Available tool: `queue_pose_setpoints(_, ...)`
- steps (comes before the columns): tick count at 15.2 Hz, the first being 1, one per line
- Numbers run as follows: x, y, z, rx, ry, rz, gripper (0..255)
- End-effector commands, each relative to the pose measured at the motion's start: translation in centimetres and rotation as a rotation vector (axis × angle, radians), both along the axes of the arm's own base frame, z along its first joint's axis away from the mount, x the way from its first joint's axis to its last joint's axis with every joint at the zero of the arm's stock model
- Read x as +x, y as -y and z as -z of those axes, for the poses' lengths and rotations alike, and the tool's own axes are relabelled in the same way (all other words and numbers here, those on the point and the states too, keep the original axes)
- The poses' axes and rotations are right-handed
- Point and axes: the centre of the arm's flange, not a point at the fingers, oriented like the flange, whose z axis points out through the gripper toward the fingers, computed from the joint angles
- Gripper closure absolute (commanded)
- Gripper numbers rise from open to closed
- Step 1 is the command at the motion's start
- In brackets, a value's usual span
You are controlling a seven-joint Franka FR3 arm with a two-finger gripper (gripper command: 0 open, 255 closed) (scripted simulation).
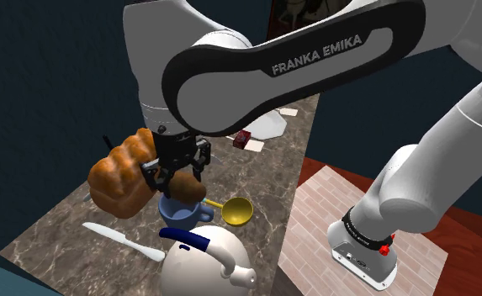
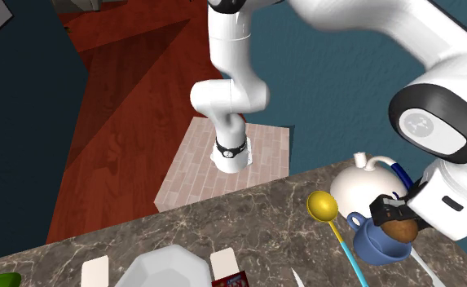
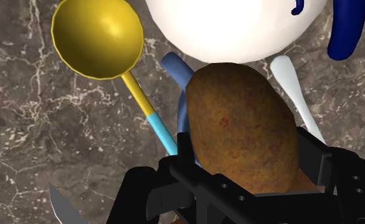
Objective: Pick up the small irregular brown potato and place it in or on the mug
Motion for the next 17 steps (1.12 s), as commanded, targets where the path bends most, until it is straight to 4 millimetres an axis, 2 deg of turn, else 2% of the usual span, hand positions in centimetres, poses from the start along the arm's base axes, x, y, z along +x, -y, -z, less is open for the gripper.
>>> queue_pose_setpoints(1, 0.1, 0.0, 1.2, 0.000, 0.000, 0.000, 255)
queue_pose_setpoints(5, 0.1, 0.0, 3.0, 0.000, 0.000, 0.000, 255)
queue_pose_setpoints(12, 0.1, 0.0, 3.0, 0.000, 0.000, 0.000, 255)
queue_pose_setpoints(13, 0.1, 0.0, 3.0, 0.000, 0.000, 0.000, 0)
queue_pose_setpoints(17, 0.1, 0.0, 3.0, 0.000, 0.000, 0.000, 0)
